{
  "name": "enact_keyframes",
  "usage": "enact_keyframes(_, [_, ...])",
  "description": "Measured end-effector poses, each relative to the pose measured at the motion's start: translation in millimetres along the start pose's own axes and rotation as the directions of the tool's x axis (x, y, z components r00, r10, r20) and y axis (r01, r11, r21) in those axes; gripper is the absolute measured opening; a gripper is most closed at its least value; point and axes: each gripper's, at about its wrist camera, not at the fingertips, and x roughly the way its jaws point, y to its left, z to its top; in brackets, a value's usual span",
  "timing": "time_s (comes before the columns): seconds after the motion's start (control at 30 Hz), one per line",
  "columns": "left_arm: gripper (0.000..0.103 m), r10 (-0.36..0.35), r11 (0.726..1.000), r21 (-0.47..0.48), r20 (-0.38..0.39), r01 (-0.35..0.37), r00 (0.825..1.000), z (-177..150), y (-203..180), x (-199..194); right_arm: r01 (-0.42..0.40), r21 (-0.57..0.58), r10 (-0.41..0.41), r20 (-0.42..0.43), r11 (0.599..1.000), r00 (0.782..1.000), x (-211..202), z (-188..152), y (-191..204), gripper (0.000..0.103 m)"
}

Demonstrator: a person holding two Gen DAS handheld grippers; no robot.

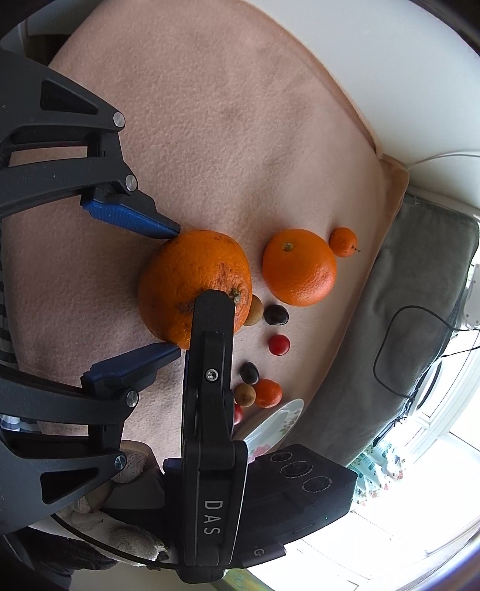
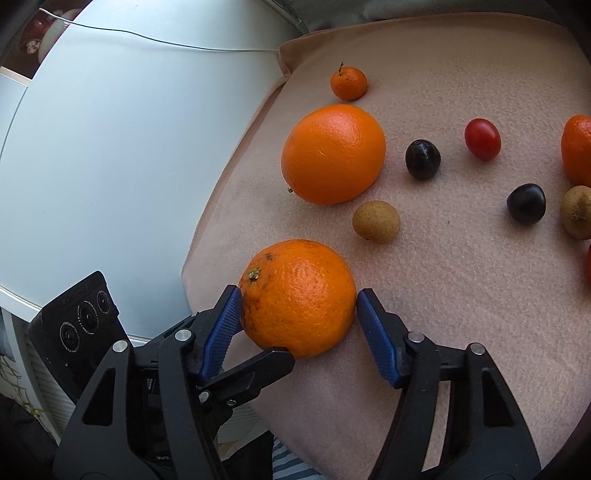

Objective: Organize fruits
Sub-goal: 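Carry the orange with the left tool into the white bowl and release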

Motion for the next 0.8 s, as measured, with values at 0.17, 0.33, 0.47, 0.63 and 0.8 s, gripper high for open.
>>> enact_keyframes(0.17, [0.058, 0.008, 1.0, 0.012, -0.001, -0.008, 1.0, 0.9, -3.8, -0.7, 0.016, -0.022, -0.016, 0.014, 1.0, 1.0, -0.4, -3.3, 7.8, 0.066])
enact_keyframes(0.33, [0.058, -0.003, 1.0, 0.021, 0.0, 0.003, 1.0, 1.7, -10.1, -1.1, 0.023, -0.024, -0.022, 0.034, 0.999, 0.999, -9.0, -6.6, 6.4, 0.066])
enact_keyframes(0.47, [0.058, -0.016, 0.999, 0.032, 0.004, 0.016, 1.0, 2.9, -20.1, 2.8, 0.04, -0.028, -0.038, 0.058, 0.999, 0.998, -19.9, -9.8, 3.1, 0.065])
enact_keyframes(0.63, [0.058, -0.043, 0.997, 0.067, 0.004, 0.042, 0.999, 9.9, -39.2, 7.0, 0.062, -0.021, -0.059, 0.104, 0.998, 0.993, -41.9, -14.4, -3.6, 0.065])
enact_keyframes(0.8, [0.058, -0.088, 0.99, 0.116, 0.005, 0.086, 0.996, 19.4, -64.5, 12.2, 0.096, -0.006, -0.093, 0.163, 0.995, 0.982, -73.3, -17.5, -14.8, 0.065])
